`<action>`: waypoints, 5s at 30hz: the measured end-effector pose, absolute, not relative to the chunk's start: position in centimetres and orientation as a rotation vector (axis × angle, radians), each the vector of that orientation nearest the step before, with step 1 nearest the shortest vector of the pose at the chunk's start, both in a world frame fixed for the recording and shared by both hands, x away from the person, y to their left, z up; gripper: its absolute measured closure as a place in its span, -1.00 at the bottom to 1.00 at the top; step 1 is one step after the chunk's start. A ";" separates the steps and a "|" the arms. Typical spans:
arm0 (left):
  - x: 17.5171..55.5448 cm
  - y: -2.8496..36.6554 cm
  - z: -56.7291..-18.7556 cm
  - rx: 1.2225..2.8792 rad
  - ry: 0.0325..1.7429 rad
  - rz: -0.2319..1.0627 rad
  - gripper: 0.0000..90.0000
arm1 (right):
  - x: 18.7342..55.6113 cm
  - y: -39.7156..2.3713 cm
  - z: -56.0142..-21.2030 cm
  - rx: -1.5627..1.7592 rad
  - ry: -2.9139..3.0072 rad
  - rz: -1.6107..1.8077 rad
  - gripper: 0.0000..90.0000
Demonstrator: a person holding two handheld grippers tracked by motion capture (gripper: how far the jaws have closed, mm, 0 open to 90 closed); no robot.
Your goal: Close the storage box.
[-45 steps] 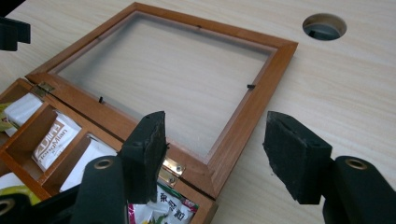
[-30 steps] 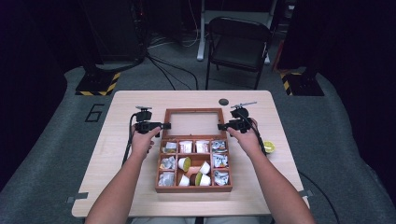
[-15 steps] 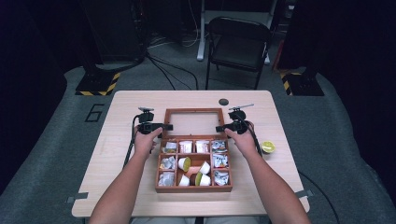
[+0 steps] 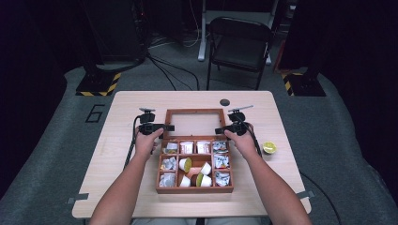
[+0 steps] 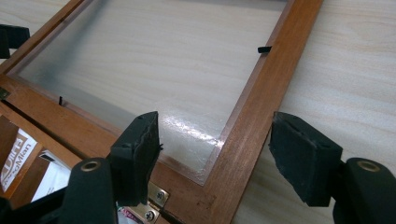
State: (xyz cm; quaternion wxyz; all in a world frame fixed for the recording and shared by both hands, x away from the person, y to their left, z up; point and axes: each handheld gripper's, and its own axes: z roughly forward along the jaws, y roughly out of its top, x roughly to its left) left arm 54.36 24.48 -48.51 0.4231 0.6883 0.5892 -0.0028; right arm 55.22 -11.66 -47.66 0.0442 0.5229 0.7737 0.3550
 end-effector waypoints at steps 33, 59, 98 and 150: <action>55.0 23.5 -50.1 1.735 1.500 -0.044 -0.42 | 56.0 -11.8 -48.7 1.690 2.364 1.120 -0.39; 54.9 23.9 -49.4 1.700 1.495 -0.052 -0.37 | 56.1 -11.8 -48.4 1.718 2.351 1.197 -0.37; 52.0 24.5 -44.6 1.692 1.319 0.064 -0.32 | 52.8 -12.4 -43.5 1.548 2.295 1.310 -0.27; 40.5 25.2 -39.5 1.784 0.977 0.295 -0.36 | 42.6 -14.0 -39.1 1.225 2.279 1.394 -0.15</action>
